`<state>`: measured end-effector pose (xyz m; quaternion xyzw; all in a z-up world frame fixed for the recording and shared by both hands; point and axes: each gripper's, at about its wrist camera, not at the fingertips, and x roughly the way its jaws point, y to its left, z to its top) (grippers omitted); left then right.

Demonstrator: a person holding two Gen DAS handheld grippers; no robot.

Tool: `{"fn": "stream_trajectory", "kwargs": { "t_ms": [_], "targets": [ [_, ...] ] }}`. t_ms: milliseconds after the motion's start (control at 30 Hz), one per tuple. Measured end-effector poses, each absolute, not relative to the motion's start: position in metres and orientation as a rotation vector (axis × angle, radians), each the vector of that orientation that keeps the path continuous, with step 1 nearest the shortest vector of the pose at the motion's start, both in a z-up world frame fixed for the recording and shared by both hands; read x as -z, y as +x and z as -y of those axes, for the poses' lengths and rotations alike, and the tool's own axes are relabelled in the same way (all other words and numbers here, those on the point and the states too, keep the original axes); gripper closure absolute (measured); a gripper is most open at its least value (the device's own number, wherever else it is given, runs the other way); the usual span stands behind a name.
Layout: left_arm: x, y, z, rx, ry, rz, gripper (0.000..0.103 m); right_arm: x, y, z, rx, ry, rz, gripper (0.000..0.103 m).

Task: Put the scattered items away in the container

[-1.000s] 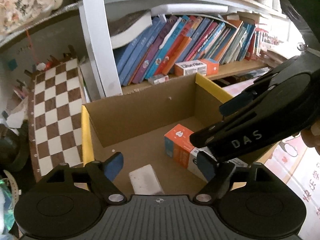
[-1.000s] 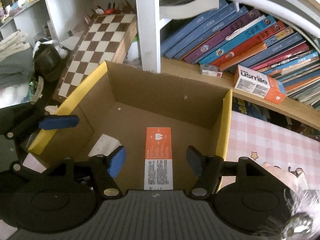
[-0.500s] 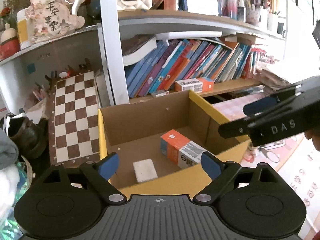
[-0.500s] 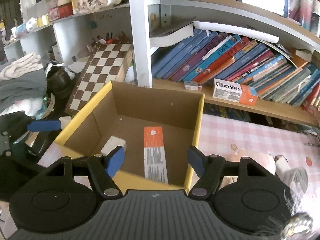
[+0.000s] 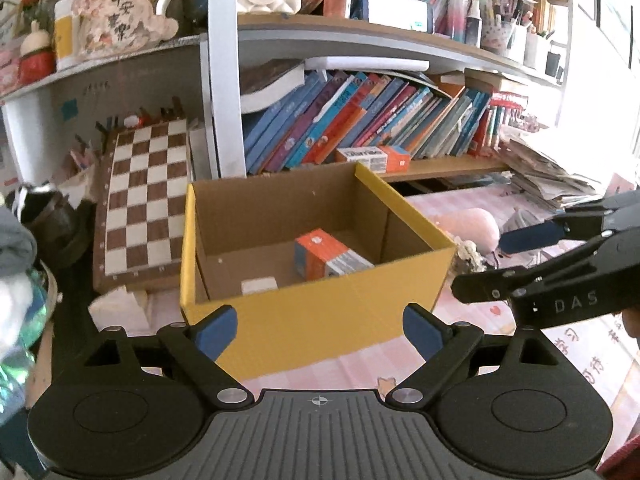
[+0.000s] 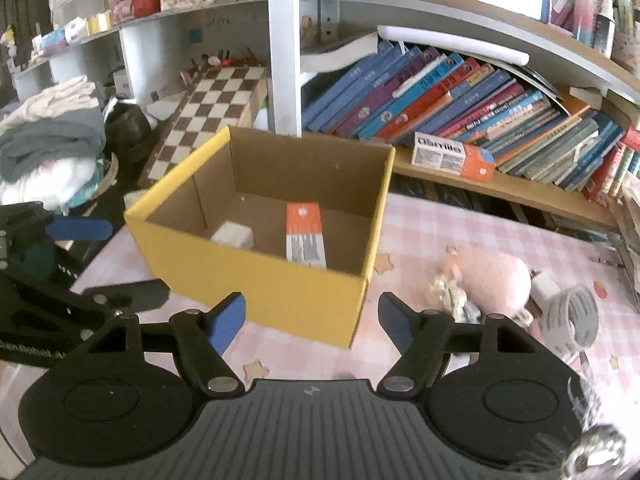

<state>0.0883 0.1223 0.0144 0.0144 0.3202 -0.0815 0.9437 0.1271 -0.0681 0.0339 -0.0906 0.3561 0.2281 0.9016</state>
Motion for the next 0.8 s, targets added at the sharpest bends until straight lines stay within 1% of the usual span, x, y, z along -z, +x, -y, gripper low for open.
{"fn": "stream_trajectory", "kwargs": {
  "t_ms": [167, 333, 433, 800],
  "targets": [
    [-0.005, 0.078, -0.117, 0.167, 0.021, -0.685, 0.011, -0.02, 0.112, 0.078, -0.453, -0.193, -0.766, 0.025],
    [0.004, 0.068, -0.111, 0.175, 0.005, -0.719, 0.011, -0.009, 0.094, 0.091, -0.411, -0.156, -0.786, 0.013],
    [0.01, 0.063, -0.107, 0.178, -0.002, -0.738, 0.011, -0.004, 0.087, 0.096, -0.379, -0.141, -0.802, 0.01],
    [0.019, 0.052, -0.095, 0.186, -0.035, -0.77, 0.011, 0.006, 0.072, 0.103, -0.334, -0.179, -0.833, 0.009]
  ]
}}
